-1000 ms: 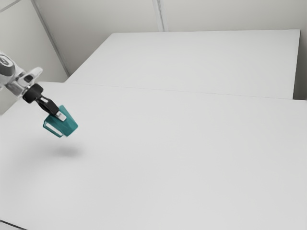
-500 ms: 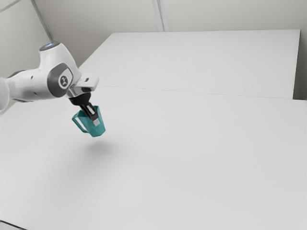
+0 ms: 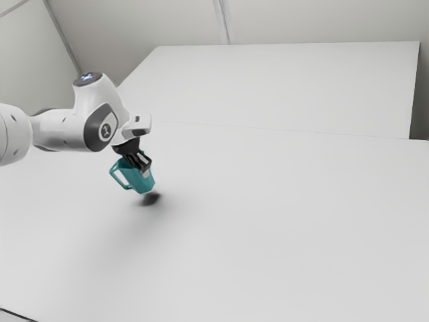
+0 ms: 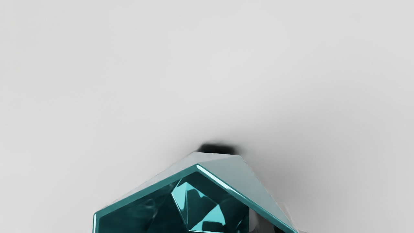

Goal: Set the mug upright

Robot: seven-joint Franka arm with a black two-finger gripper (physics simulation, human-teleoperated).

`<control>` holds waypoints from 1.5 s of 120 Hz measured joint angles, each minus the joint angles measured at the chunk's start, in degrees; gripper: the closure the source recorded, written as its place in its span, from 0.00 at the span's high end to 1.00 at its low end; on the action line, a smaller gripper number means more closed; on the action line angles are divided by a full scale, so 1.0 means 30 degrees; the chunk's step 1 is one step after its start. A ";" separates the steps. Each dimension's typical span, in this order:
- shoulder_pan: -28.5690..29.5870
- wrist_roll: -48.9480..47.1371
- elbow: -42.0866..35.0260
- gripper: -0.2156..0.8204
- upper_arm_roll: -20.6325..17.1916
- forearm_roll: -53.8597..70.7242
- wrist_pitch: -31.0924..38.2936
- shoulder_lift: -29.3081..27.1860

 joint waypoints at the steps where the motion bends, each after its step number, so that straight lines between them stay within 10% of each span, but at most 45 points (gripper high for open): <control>1: 0.0061 -0.0052 0.0000 0.03 0.0000 0.0002 0.0016 0.0030; 79: 0.0381 -0.2540 0.0695 0.05 -0.0031 0.0045 0.0765 0.2099; 121: -0.0065 -0.2844 0.0704 0.61 -0.0128 -0.0310 0.0304 0.0627; 180: -0.0328 -0.2976 1.0005 0.77 -0.0805 -0.0157 -0.9749 -0.0372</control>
